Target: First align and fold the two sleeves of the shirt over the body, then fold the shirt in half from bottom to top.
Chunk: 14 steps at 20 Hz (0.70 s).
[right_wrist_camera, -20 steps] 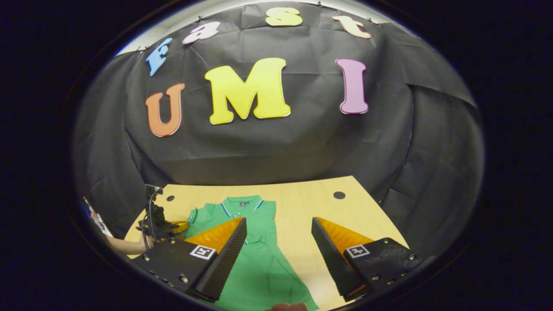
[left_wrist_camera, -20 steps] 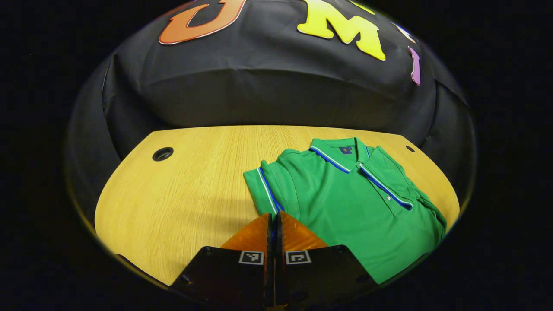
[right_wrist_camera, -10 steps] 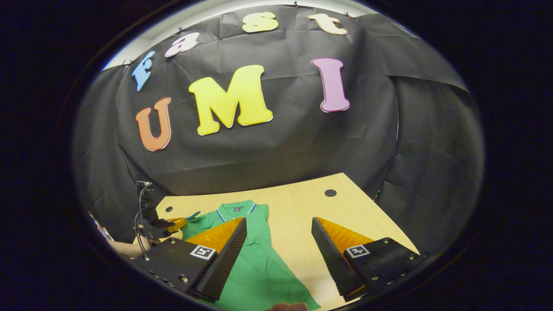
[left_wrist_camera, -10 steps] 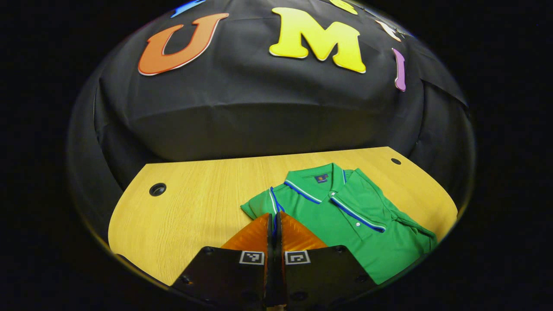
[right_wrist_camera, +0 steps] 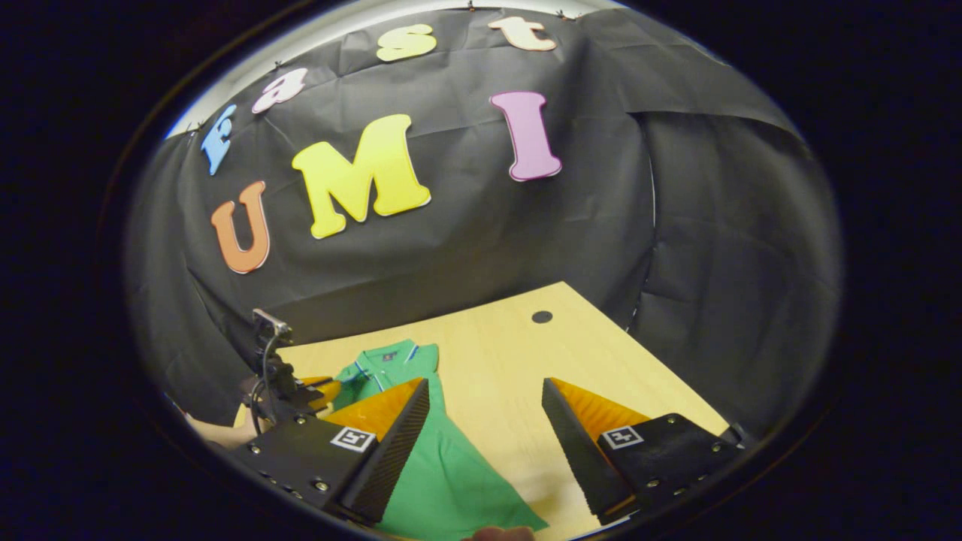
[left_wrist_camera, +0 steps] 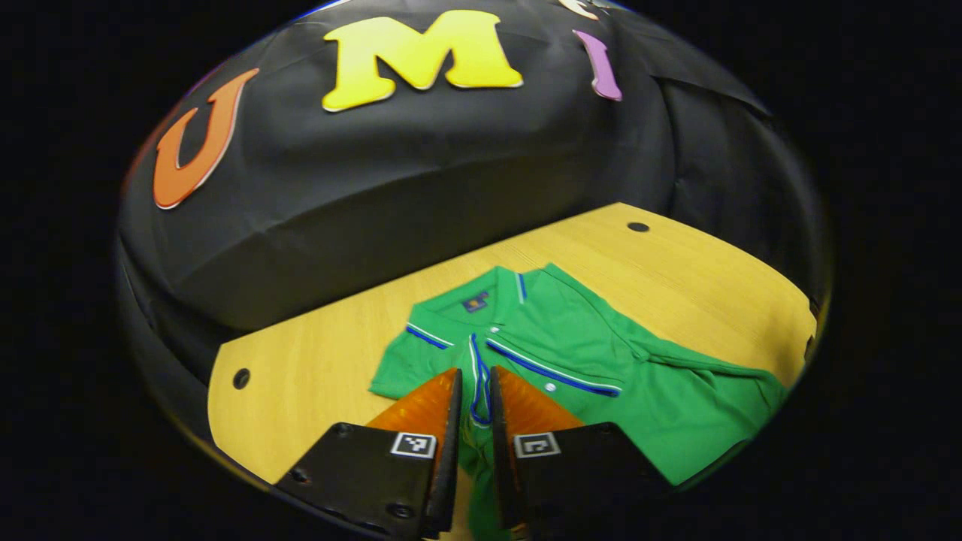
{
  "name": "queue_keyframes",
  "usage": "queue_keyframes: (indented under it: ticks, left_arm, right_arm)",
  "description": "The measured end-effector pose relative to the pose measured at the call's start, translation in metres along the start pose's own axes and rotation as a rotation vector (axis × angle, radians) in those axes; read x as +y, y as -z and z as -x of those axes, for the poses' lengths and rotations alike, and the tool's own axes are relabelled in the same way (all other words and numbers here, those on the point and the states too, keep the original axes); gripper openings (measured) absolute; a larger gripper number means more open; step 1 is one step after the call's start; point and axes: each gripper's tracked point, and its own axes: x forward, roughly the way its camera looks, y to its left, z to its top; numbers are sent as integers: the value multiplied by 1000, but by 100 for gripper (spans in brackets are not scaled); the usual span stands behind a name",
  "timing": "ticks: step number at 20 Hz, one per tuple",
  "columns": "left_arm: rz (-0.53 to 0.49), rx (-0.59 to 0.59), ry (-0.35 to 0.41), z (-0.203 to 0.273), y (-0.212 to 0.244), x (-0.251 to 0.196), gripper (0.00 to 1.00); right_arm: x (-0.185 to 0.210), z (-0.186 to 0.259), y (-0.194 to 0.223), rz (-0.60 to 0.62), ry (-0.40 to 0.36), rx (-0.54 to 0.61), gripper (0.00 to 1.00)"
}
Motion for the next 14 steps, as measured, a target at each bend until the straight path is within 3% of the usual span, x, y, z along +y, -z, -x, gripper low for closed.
queue_keyframes:
  ticks: [2,3,8,14]
  left_arm:
    - [19,13,65,11,7,-26,72]
    - [28,10,54,17,10,-28,96]
    - [107,7,-36,66,24,-12,99]
    - [155,15,-135,135,46,14,99]
  right_arm:
    - [-2,0,1,9,-1,-1,93]
    - [-1,1,2,13,-7,0,93]
    - [19,-9,12,72,-75,26,93]
    - [46,-32,43,253,-189,107,96]
